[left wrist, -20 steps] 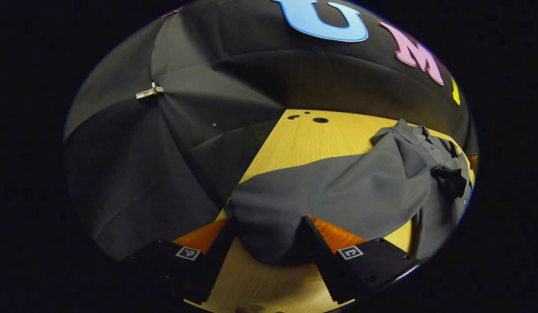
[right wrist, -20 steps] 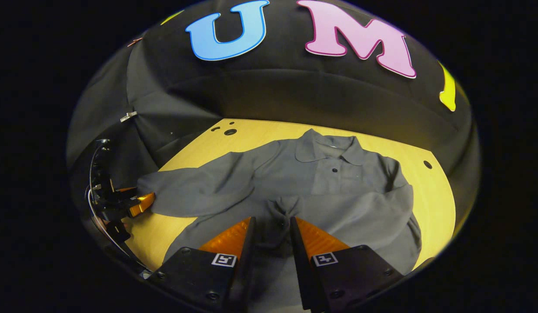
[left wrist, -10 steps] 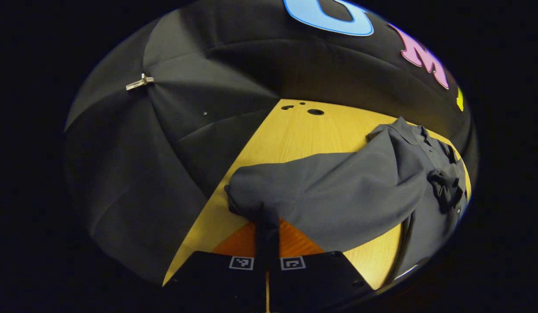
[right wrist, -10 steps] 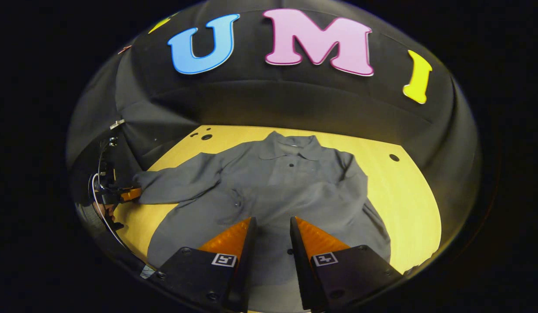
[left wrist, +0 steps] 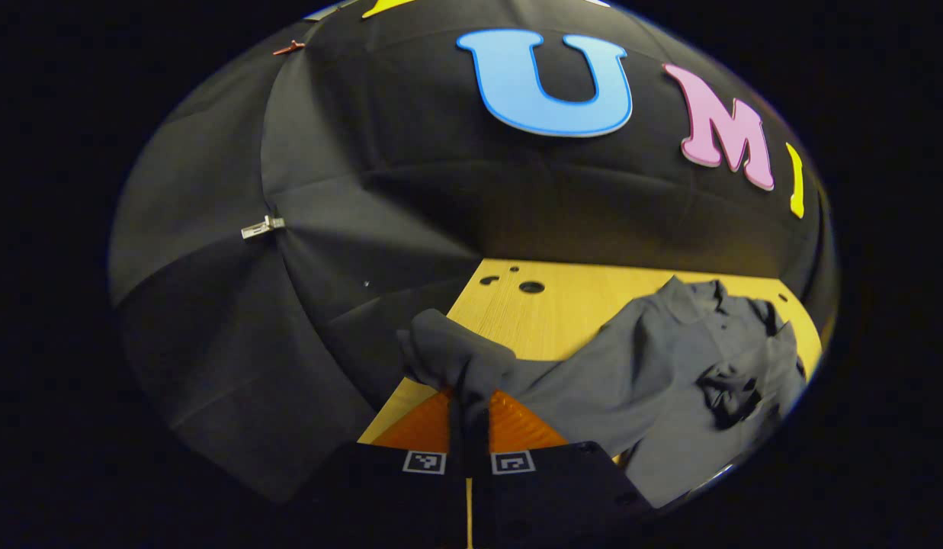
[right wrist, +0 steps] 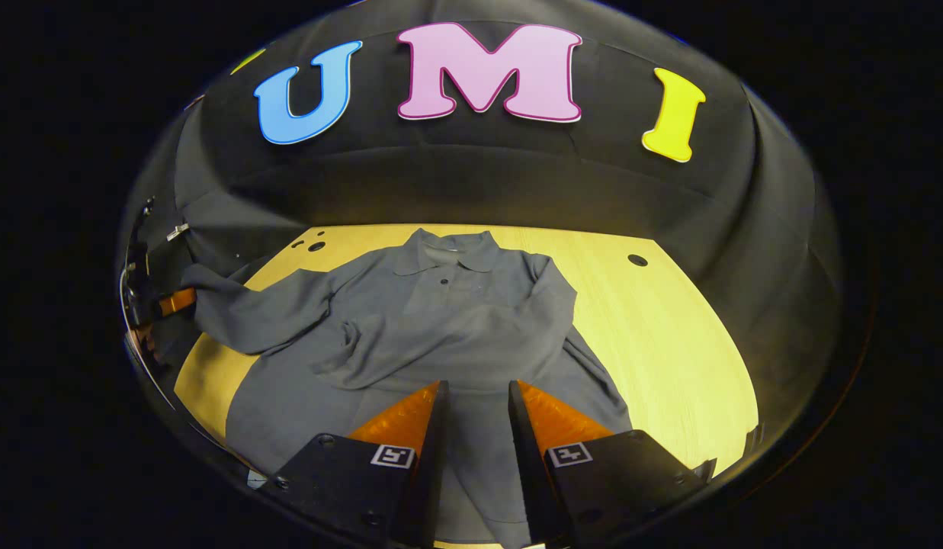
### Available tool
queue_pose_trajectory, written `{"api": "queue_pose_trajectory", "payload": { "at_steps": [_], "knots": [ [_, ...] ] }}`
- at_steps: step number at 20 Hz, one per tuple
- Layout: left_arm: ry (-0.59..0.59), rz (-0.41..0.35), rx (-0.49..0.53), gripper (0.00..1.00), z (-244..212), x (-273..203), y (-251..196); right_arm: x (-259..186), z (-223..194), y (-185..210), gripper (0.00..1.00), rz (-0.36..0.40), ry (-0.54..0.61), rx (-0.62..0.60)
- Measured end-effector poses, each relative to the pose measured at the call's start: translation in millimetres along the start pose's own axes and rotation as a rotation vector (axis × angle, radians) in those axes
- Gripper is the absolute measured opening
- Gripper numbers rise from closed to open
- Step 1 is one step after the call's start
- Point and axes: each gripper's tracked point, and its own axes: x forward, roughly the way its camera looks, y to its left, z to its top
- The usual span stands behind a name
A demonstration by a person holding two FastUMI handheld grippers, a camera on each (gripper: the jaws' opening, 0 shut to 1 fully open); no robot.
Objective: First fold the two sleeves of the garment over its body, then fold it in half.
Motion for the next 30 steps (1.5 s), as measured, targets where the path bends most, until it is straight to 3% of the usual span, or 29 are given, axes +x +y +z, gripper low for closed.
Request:
{"api": "queue_pose_trajectory", "payload": {
  "at_steps": [5,11,20,30],
  "knots": [
    [-0.083,-0.06,0.033,0.07,43.9,-25.8,-50.3,-1.7,-19.5,-27.9,0.49,-0.005,0.024,0.008],
    [-0.113,-0.181,0.103,0.07,63.5,-43.9,-146.4,-1.0,-30.4,-69.2,0.48,-0.037,0.036,0.049],
    [-0.045,-0.358,0.131,0.07,35.1,-52.2,-287.6,1.5,-49.4,-125.4,0.48,-0.081,0.071,0.085],
    [0.078,-0.412,0.214,0.07,-38.0,-39.1,-389.3,18.3,-67.1,-179.8,0.49,-0.079,0.129,0.105]
  ]
}}
